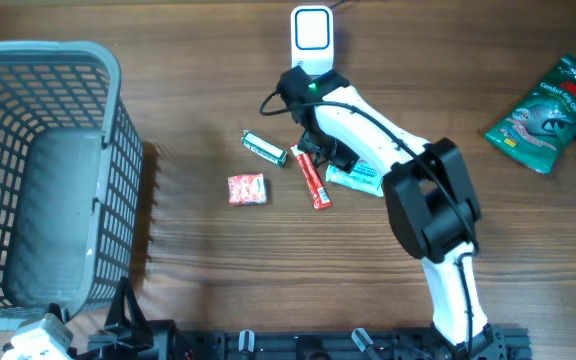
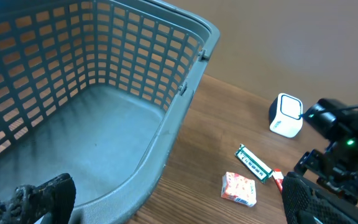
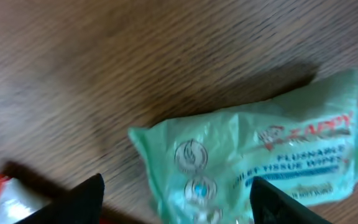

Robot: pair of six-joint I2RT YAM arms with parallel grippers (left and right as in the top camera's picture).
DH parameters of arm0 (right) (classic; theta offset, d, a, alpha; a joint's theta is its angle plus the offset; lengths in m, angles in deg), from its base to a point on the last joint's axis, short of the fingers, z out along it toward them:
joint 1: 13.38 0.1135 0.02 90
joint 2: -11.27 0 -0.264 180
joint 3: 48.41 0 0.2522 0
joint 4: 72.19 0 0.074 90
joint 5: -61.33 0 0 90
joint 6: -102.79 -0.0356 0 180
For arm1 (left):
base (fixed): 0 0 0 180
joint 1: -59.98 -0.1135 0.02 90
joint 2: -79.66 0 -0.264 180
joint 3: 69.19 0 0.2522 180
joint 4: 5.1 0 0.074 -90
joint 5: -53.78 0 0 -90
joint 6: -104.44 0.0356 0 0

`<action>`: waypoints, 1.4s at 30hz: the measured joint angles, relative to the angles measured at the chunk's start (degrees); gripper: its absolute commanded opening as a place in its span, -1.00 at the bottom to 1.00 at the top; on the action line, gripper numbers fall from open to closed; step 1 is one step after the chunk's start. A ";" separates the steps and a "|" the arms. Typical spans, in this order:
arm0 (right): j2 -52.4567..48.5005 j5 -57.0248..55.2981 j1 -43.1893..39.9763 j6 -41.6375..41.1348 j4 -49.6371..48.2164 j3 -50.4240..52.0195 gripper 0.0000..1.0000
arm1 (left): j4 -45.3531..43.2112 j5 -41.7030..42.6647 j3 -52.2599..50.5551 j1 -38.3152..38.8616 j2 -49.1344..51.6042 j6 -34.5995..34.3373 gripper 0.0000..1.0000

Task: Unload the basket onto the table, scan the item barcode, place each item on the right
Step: 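Reach the right gripper to the Zappy wipes pack and grasp it, then lift the Zappy wipes pack toward the scanner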

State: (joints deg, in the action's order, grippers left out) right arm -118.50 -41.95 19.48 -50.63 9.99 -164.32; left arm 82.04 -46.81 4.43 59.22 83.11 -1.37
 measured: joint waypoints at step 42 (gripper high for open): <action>5.11 77.64 -34.80 105.24 10.01 4.96 -0.91 | -0.02 0.00 0.00 0.00 0.00 0.00 1.00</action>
State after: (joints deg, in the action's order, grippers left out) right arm -113.39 35.69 -15.31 54.61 20.01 -159.36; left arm 82.02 -46.81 4.43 59.22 83.11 -1.37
